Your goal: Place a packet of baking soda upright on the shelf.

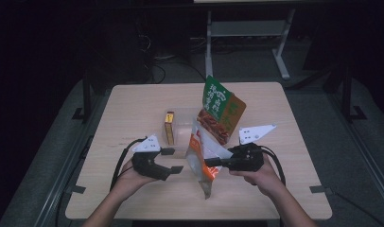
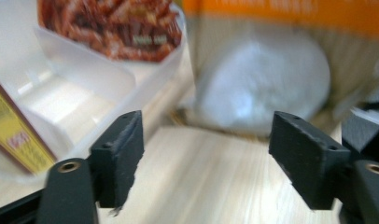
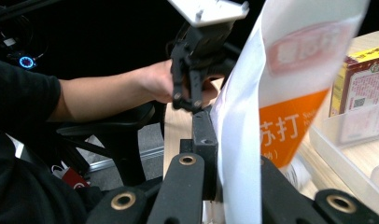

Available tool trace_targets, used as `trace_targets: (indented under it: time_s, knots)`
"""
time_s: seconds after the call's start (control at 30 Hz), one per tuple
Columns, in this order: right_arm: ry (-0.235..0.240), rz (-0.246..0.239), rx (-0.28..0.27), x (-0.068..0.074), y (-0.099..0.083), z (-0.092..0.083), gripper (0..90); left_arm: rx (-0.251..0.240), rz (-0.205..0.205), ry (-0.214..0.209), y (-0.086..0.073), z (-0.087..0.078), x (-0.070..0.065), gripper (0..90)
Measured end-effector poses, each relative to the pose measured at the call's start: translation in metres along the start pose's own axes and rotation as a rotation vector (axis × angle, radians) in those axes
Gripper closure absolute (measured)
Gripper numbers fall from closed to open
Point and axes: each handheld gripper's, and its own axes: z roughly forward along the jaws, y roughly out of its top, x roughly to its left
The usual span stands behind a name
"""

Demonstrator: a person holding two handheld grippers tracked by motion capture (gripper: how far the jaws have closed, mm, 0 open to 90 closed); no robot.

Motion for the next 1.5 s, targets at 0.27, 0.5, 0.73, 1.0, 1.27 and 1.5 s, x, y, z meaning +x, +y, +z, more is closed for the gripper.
trace_targets:
  time_s: [0.27,0.5,0.73,1.0,1.27,1.5]
  knots:
    - [-0.006,-0.003,0.011,-0.002,0.006,0.002,90.0,0.102,-0.018,0.009,-0.037,-0.008,-0.004,17.6]
    - [-0.015,-0.008,0.006,-0.007,0.015,0.004,90.0,0.106,-0.038,0.001,-0.042,-0.008,0.000,17.6]
    - [-0.039,-0.038,-0.013,-0.013,0.033,0.003,90.0,0.093,-0.052,0.006,-0.044,-0.011,0.003,17.6]
    - [-0.058,-0.048,-0.040,-0.024,0.050,0.005,90.0,0.091,-0.054,0.006,-0.045,-0.012,0.005,17.7]
    - [-0.104,-0.054,-0.020,-0.039,0.071,0.007,90.0,0.100,-0.053,-0.003,-0.046,-0.009,0.005,17.8]
    - [-0.157,-0.036,-0.008,-0.055,0.081,0.011,90.0,0.112,-0.044,-0.013,-0.047,-0.007,0.005,17.8]
